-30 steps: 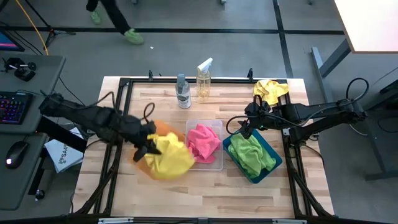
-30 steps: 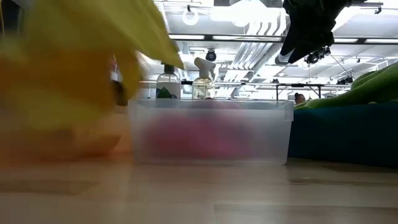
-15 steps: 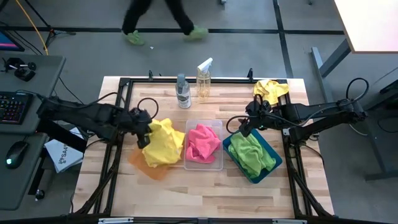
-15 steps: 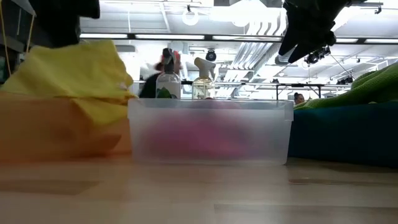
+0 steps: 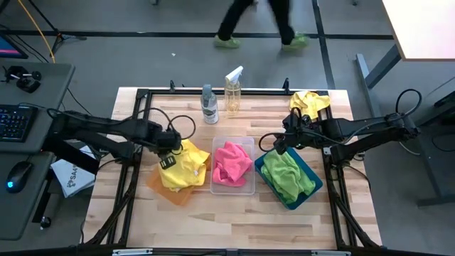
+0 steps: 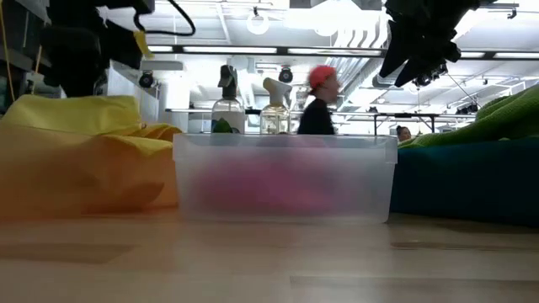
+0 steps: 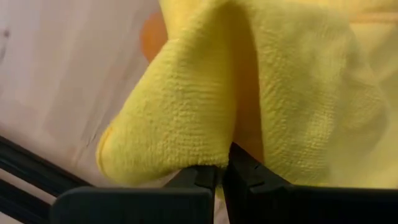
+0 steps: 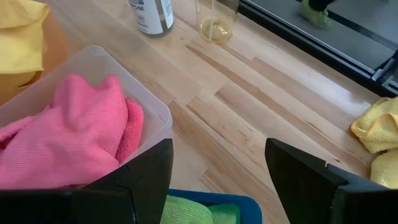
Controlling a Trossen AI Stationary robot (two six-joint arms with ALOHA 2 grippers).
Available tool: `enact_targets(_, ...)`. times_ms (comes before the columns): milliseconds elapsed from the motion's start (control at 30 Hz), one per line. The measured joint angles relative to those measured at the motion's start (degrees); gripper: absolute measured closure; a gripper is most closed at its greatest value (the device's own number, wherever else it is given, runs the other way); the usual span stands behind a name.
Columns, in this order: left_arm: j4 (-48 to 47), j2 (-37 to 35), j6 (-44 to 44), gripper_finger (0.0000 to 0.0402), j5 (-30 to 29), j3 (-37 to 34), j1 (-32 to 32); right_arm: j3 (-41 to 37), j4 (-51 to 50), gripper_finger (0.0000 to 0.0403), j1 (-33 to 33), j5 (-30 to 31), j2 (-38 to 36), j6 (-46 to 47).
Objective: Sort microfiber towel by color & place in baskets
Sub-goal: Put the bottom yellow microfiber towel into the orange bin
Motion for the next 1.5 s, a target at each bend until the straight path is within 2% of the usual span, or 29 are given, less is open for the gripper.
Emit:
enact_targets(167, -0.7, 3.3, 1.8, 0.0401, 0.0, 0.0, 0.0, 0.0, -0.7, 0.0151, 0.0, 0.4, 0.0, 0.7)
enact_targets(433, -0.8, 4.0, 1.9, 0.0401, -5.6, 0.0, -0.3, 0.0, -0.7, 0.0151, 0.0, 2.0, 0.0, 0.7)
enact_targets(533, -1.6, 4.0, 2.4, 0.0401, -10.8, 1.0, -1.5, 0.0, -0.7, 0.0151, 0.0, 2.8, 0.0, 0.7)
enact_targets(667, -1.4, 4.0, 3.6, 0.0401, -19.7, 6.4, -3.2, 0.0, -0.7, 0.0151, 0.0, 3.9, 0.0, 0.7)
enact_targets(800, -1.0, 3.9, 9.6, 0.0401, -22.5, 11.9, -4.4, 0.0, -0.7, 0.0151, 0.0, 4.2, 0.0, 0.8)
enact_targets(867, -0.5, 3.9, 11.5, 0.0401, -21.2, 13.3, -4.9, 0.0, -0.7, 0.0151, 0.0, 4.3, 0.0, 0.8)
enact_targets(1033, 2.2, 4.7, 12.2, 0.0401, -9.8, 13.4, -7.1, 0.0, -0.6, 0.0151, 0.0, 4.4, 0.0, 0.8)
enact_targets(1167, 2.9, 6.9, 9.2, 0.0401, -8.9, 12.6, -10.6, 0.0, -0.6, 0.0151, 0.0, 4.4, 0.0, 0.8)
enact_targets(1267, 3.7, 8.2, 5.2, 0.0401, -7.7, 8.9, -13.0, 0.0, -0.6, 0.0151, 0.0, 4.4, 0.0, 0.7)
enact_targets(1400, 6.7, 9.2, -1.9, 0.0401, -1.3, 1.9, -15.7, 0.0, -0.6, 0.0151, 0.0, 4.5, 0.0, 0.7)
enact_targets(1500, 12.6, 9.2, -6.2, 0.0401, 3.1, -2.9, -17.7, 0.0, -0.6, 0.0151, 0.0, 4.5, 0.0, 0.3)
